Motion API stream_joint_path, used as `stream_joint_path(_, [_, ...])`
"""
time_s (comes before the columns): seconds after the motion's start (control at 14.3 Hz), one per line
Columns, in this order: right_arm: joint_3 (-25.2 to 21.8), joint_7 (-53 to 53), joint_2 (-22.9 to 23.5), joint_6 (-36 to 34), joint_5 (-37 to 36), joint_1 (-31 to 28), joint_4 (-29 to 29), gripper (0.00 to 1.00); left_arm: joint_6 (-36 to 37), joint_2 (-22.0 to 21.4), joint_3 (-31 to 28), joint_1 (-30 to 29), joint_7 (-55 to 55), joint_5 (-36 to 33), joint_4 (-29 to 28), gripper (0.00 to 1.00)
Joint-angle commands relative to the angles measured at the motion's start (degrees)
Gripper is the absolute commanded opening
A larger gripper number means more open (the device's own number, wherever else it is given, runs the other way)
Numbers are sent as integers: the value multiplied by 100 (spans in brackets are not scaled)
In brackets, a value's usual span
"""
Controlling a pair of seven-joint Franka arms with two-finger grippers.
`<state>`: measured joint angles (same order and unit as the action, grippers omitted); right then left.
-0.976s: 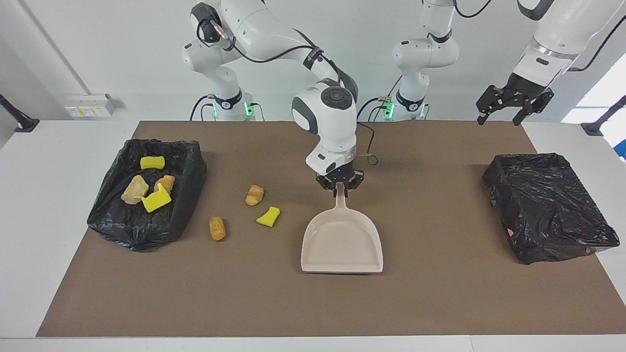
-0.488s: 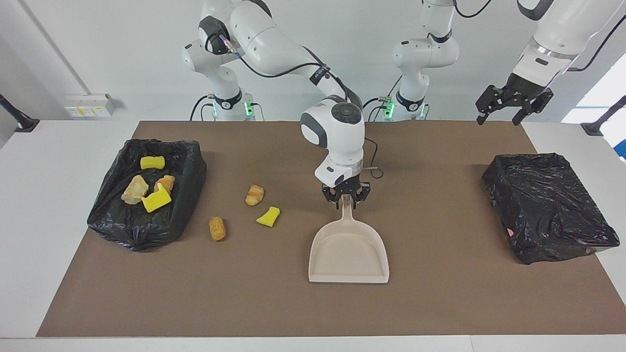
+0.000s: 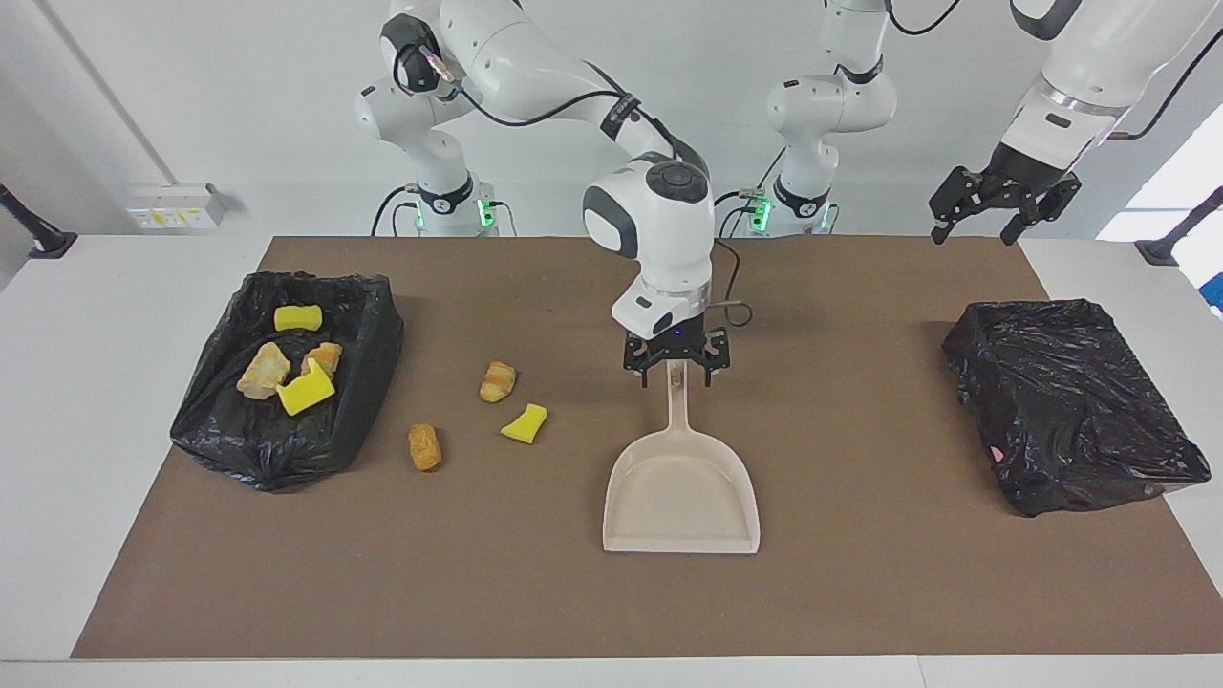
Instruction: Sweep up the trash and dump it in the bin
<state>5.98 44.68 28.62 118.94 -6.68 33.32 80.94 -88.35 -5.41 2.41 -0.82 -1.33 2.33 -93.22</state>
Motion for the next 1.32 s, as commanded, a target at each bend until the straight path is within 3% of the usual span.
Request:
stream_joint_path(0.0, [96,40,-760,-73,297,-10,816,100,2,-4,5,3,-16,-40,6,100])
stream_joint_path(0.21, [158,216,-1393,-336,570,314,1563,100,-216,84,40,47,63,-31,-12,100])
stream_joint_path(0.35, [158,313,-1779,-267,816,473,2213,100,-751,137,40,318,456,-31,-169,100])
stream_joint_path(0.7, [167,585,-2536,251,1274,773,3611,100,-2035,909,40,1311,1871,-22,-266,100])
stream_joint_path(1.12, [167,1164,-2353,1122,1784,1537,4395,100,-3151,2086,40,2279,2462,48,-293,100])
stream_joint_path(1.26, [158,1305,-2282,1306,1784,1774,4544,100,-3285,2281,49,2445,2462,48,-302,100])
